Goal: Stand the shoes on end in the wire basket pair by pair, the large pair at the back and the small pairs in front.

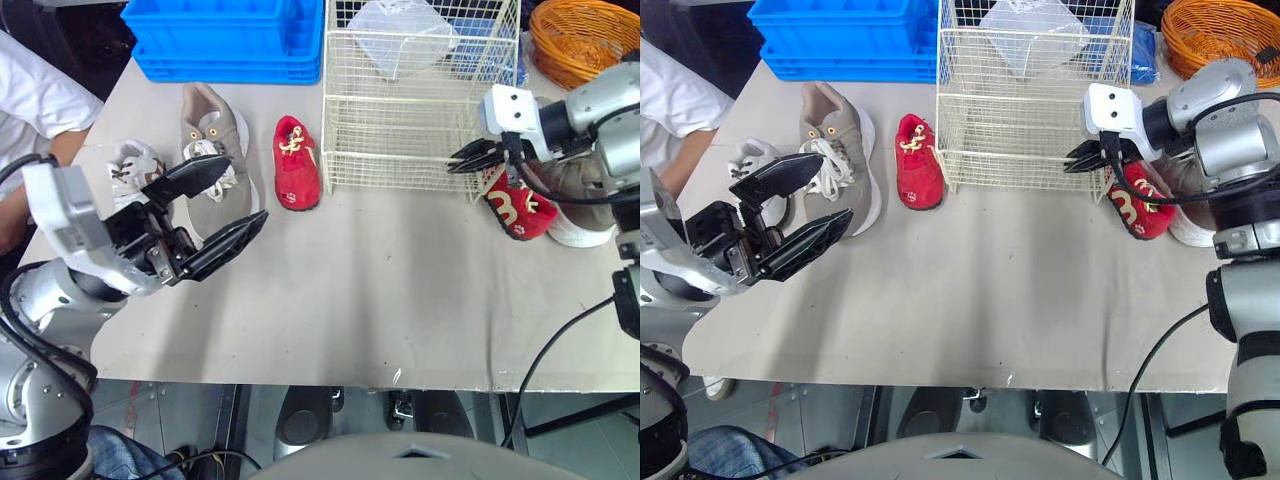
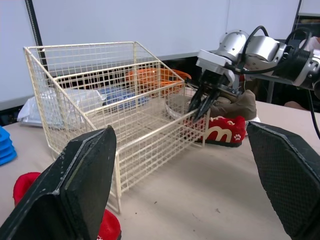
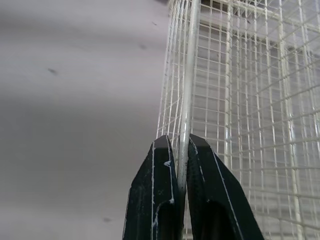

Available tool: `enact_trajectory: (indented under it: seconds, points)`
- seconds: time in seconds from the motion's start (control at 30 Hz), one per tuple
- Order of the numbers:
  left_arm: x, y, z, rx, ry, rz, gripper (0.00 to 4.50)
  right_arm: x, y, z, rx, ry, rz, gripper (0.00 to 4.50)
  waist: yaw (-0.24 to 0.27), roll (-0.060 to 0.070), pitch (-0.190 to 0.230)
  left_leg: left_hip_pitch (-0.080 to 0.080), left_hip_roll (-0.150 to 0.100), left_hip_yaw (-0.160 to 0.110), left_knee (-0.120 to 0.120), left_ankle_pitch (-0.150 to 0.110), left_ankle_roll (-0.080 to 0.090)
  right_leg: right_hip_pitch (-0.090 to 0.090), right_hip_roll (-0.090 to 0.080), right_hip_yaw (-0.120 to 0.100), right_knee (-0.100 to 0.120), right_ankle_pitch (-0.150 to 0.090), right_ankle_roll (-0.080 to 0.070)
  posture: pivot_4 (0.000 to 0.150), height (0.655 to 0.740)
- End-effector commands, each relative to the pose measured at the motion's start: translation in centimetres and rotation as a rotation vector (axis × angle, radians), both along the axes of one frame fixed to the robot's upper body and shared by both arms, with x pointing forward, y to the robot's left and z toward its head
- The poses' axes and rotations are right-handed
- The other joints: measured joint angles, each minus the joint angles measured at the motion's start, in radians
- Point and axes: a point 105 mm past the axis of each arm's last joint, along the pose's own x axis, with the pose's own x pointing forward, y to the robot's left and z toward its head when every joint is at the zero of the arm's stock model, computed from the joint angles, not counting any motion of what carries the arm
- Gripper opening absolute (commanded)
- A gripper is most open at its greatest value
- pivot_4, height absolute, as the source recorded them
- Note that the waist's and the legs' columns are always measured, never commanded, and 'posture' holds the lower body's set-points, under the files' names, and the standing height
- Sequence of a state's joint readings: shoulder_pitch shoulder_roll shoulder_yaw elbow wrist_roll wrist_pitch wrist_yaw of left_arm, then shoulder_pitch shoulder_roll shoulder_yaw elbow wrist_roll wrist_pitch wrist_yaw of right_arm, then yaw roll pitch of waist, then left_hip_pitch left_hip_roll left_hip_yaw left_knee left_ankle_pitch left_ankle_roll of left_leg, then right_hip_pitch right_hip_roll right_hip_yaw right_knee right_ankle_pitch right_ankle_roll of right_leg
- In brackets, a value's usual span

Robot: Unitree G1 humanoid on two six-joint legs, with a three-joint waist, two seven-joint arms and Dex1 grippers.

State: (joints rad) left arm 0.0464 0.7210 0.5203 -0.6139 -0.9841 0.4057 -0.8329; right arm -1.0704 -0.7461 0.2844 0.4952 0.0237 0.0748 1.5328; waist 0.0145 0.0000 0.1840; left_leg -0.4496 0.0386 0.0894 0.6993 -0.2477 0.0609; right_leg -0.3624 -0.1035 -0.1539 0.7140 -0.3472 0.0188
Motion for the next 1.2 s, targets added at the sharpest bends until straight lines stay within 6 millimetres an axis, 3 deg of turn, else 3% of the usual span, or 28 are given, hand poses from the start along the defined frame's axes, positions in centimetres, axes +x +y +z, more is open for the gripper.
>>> enact_trajectory:
  seconds: [0.03,0.17,0.57,1.2]
  points:
    - [0.1,0.0,0.6,0.013,-0.030,-0.010,4.50,-3.9,0.7,1.2,-0.004,0.016,0.135,0.12,-0.001,0.000,0.002,-0.001,0.000,0.000,0.000,0.000,0.000,0.000,0.000,0.000,0.000,0.000,0.000,0.150,0.6860]
    - [0.3,-0.1,0.6,0.018,-0.025,-0.021,4.50,-5.1,0.6,0.7,-0.002,0.061,0.110,0.12,-0.007,0.000,0.003,0.000,0.000,0.000,0.000,0.000,0.000,0.000,0.000,0.000,0.000,0.000,0.000,0.150,0.6860]
    - [0.6,0.0,0.4,0.027,-0.013,-0.030,4.50,-5.7,2.6,0.0,0.060,0.091,0.035,0.12,-0.010,0.000,0.003,0.001,0.000,0.000,0.000,0.000,0.000,0.000,0.000,0.000,0.000,0.000,0.000,0.150,0.6860]
    - [1.0,0.1,0.1,0.032,-0.011,-0.028,4.50,-4.8,2.6,-0.1,0.091,0.120,-0.179,0.12,-0.009,0.000,0.003,0.001,0.000,0.000,0.000,0.000,0.000,0.000,0.000,0.000,0.001,0.000,0.000,0.150,0.6860]
